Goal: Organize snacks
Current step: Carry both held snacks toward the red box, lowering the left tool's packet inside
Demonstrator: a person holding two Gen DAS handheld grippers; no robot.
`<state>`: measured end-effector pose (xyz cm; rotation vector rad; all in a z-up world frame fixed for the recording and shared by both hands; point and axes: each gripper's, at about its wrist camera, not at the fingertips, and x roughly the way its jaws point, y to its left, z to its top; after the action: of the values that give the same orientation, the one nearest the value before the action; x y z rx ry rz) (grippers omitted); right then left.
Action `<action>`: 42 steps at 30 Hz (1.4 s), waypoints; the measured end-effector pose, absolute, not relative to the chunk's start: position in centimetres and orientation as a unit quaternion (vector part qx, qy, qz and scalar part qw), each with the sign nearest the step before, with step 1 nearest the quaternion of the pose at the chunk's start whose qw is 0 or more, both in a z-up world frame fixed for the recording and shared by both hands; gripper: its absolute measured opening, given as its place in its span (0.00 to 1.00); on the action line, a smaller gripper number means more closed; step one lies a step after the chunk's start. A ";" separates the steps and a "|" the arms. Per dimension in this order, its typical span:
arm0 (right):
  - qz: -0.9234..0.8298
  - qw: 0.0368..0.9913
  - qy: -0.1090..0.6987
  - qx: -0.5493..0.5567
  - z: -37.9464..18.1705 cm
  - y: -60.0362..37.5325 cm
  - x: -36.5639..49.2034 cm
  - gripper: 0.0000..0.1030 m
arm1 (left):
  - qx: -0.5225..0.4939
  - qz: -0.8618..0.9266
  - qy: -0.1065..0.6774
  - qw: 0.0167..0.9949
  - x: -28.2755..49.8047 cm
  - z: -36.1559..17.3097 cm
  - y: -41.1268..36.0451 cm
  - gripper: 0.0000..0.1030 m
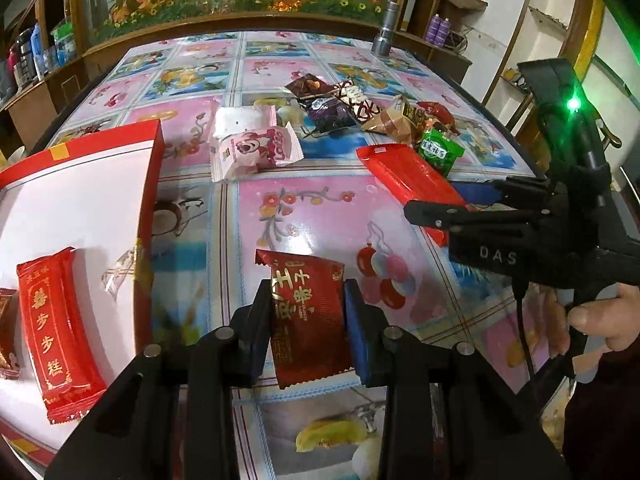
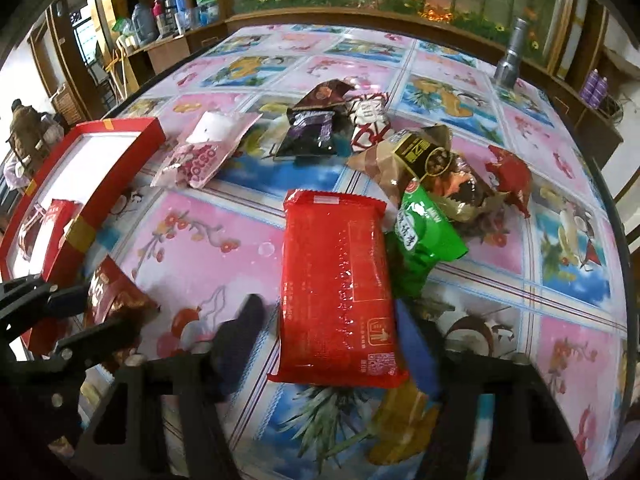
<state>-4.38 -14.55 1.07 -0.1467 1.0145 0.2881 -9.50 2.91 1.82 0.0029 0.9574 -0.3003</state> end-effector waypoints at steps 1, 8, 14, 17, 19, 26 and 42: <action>0.137 0.862 0.484 -0.066 1.1 -14.7 -4.4 0.47 | 0.002 -0.144 0.457 0.878 -9.6 1.9 3.0 0.30; 0.143 0.863 0.482 -0.051 1.3 -14.7 -5.4 0.47 | -0.001 -0.145 0.462 0.875 -10.0 1.6 3.4 0.30; 0.144 0.866 0.476 -0.054 1.3 -14.9 -6.2 0.47 | 0.003 -0.133 0.465 0.875 -10.1 1.2 3.5 0.32; 0.145 0.867 0.473 -0.056 1.2 -14.9 -6.4 0.47 | 0.013 -0.127 0.465 0.876 -10.1 1.2 3.3 0.43; 0.147 0.868 0.471 -0.055 1.2 -15.0 -6.4 0.48 | 0.028 -0.121 0.463 0.878 -10.3 1.0 3.1 0.50; 0.152 0.870 0.465 -0.058 1.1 -15.0 -6.6 0.48 | 0.062 -0.119 0.445 0.885 -10.5 0.5 2.6 0.65; 0.193 0.858 0.475 0.040 1.4 -15.9 -6.5 0.46 | 0.023 -0.125 0.428 0.895 -10.6 1.6 4.1 0.29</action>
<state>-6.46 -15.89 1.37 0.0831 0.9971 0.4060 -10.59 4.08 1.56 0.0486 0.8877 -0.2591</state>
